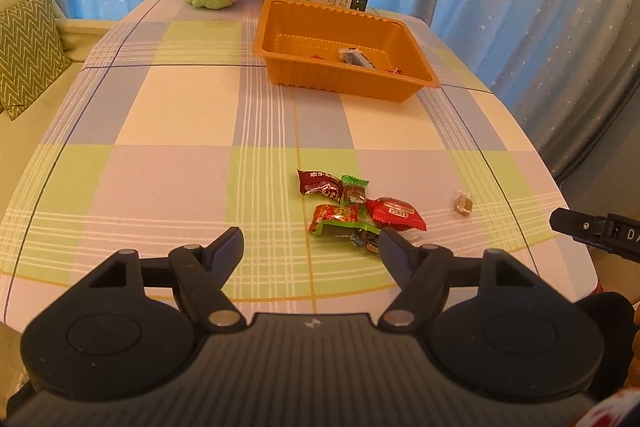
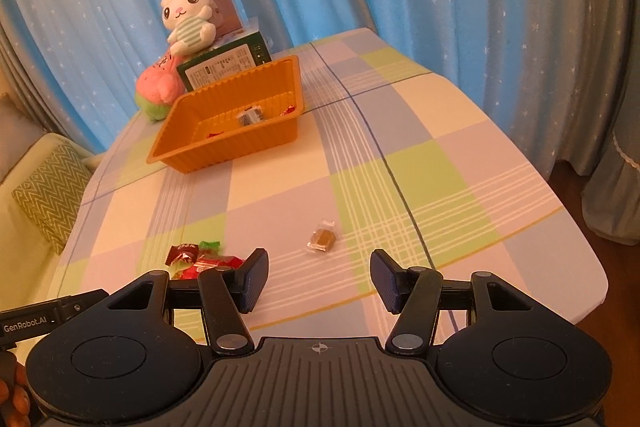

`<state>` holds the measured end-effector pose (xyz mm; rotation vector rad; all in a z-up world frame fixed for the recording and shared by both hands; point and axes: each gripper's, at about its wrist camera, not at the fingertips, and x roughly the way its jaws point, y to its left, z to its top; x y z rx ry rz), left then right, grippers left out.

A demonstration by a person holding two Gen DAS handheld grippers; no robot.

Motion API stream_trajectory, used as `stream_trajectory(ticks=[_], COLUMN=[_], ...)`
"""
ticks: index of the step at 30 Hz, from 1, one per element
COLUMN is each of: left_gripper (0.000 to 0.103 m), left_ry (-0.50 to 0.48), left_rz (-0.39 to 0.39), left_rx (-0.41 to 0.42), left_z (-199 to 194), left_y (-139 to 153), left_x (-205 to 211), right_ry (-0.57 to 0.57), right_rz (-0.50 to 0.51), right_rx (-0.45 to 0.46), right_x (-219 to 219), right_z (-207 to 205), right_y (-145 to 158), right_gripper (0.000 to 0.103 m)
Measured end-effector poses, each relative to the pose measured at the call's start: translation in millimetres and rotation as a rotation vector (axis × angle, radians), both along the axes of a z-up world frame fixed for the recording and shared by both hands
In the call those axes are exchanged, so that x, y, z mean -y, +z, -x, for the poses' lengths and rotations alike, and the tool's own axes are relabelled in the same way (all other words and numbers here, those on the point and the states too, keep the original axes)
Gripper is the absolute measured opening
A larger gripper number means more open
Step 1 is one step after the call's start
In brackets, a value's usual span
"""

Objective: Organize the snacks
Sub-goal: 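Move both tools back toward the remaining snack pile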

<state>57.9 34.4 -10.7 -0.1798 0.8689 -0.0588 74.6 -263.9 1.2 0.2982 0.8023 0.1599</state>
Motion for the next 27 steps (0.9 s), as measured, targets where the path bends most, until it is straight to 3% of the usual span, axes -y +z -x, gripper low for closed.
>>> stream_trajectory(ticks=[18,27], left_gripper=[0.072,0.071], left_ry=[-0.051,-0.121], left_rz=[-0.003,-0.007], left_rx=[-0.029,-0.033], left_z=[-24.1,-46.9], left_y=[-18.5,-25.8], left_x=[16.2,34.3], right_ry=[-0.002,-0.005], right_rz=[-0.001,0.009], right_rx=[-0.028,-0.053], right_x=[-0.5,-0.1], right_z=[-23.8,-42.6], right_y=[-16.7,-32.5], right_gripper=[0.057,0.057])
